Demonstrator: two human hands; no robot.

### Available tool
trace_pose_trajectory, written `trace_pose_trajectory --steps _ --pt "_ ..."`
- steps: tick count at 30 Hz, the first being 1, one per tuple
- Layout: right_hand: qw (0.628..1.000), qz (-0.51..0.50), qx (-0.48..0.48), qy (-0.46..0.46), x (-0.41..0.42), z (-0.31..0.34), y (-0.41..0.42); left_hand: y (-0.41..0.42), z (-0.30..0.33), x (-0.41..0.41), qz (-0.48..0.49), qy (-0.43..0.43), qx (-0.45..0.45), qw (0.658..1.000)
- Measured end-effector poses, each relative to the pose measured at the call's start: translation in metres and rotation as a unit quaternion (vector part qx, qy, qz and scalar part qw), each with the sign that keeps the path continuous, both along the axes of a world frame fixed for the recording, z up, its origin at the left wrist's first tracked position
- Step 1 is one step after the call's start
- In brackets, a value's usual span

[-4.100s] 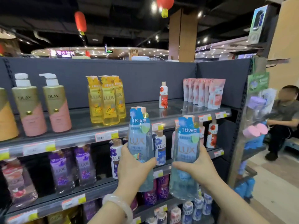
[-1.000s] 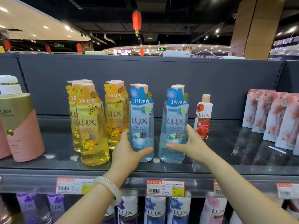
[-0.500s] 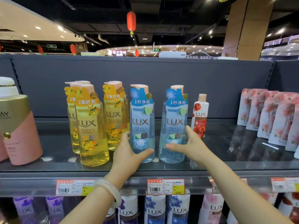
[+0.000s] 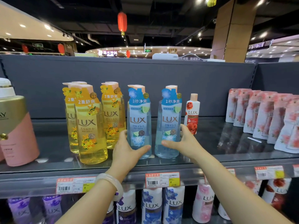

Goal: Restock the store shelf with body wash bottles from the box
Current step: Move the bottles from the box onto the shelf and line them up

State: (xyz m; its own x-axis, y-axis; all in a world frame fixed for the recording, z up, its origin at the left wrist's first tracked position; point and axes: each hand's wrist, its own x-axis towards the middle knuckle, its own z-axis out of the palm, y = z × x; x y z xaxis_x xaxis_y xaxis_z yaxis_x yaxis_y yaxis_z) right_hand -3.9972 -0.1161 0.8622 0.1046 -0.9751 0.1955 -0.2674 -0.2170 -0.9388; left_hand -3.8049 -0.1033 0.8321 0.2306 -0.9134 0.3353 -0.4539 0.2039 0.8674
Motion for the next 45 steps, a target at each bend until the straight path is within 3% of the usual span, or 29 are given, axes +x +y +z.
trace_pose_trajectory --steps 6,11,14,17,21,24,31,45 --pt "0.993 -0.096 -0.051 0.038 0.006 -0.008 0.025 0.006 -0.001 0.001 -0.007 -0.025 -0.019 0.999" --pt "0.966 -0.184 -0.133 0.125 0.018 -0.014 0.054 0.04 -0.009 -0.001 0.05 -0.084 -0.169 0.981" --pt "0.953 -0.168 -0.173 0.185 0.038 -0.021 0.074 0.061 -0.031 0.01 0.023 -0.115 -0.229 0.966" --pt "0.943 -0.089 -0.177 0.267 0.068 -0.037 0.094 0.087 -0.064 0.029 0.015 -0.141 -0.221 0.965" --pt "0.909 0.028 -0.134 0.393 0.115 -0.062 0.116 0.114 -0.1 0.067 0.043 -0.188 -0.08 0.978" --pt "0.874 0.115 -0.105 0.461 0.145 -0.085 0.141 0.148 -0.12 0.095 0.061 -0.258 0.048 0.963" --pt "0.824 0.271 -0.054 0.494 0.209 -0.155 0.229 0.281 -0.171 0.137 0.138 -0.27 0.246 0.921" --pt "0.707 0.443 -0.064 0.548 0.413 -0.226 0.378 0.52 -0.199 0.326 0.315 -0.159 0.4 0.846"
